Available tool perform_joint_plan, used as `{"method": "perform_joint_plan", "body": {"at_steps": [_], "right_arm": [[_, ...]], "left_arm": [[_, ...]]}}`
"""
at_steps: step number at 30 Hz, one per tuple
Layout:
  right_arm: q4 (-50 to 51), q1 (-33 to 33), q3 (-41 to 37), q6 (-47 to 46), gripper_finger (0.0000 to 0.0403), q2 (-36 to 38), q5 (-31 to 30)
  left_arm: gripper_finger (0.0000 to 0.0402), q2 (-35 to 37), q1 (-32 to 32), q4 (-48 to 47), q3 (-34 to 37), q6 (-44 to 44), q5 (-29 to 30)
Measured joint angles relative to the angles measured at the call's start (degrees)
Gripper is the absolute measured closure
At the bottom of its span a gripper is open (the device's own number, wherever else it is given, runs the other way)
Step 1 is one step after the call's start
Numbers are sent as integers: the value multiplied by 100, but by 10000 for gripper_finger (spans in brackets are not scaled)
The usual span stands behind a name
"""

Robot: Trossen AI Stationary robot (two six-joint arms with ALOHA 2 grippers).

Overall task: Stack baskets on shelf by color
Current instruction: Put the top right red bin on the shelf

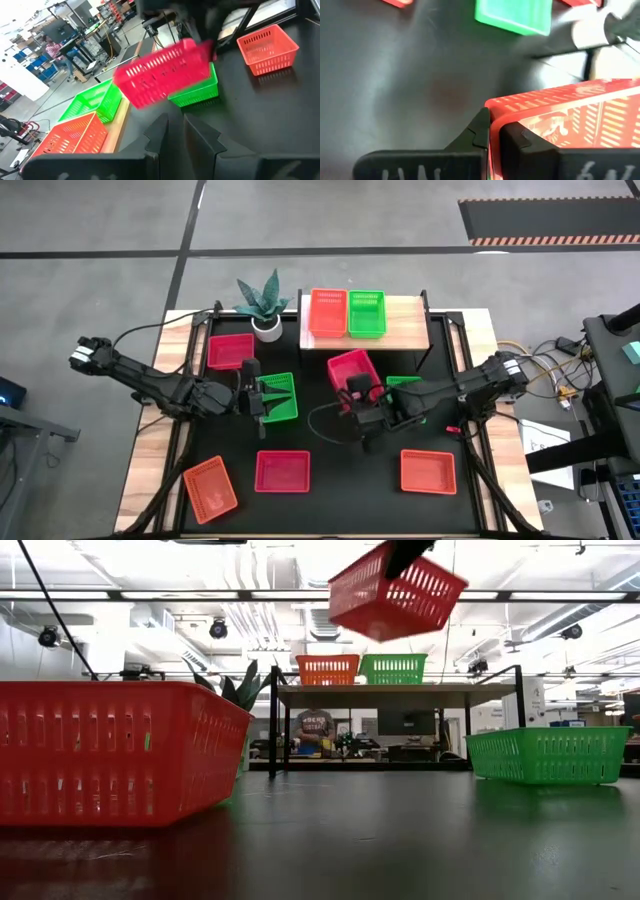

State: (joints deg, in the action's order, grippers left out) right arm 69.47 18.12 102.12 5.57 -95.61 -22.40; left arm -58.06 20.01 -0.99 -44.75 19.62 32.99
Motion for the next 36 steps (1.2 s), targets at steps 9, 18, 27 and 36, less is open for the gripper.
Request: {"method": "perform_joint_plan", "body": {"at_steps": [9,18,27,36], "right_arm": [[1822,-533,1413,-302,394,6,-77],[2061,-2425,1607,-25,394,466,784],[2054,-4471,1434,1081,394,625,1957],[2043,-5183,794,1542,394,603,2289]], "left_arm": [[357,0,0,7,0,-31,0],[357,0,4,12,0,-43,2],[357,0,4,9,0,-87,2],[357,0,2,4,2,-92,2]]}}
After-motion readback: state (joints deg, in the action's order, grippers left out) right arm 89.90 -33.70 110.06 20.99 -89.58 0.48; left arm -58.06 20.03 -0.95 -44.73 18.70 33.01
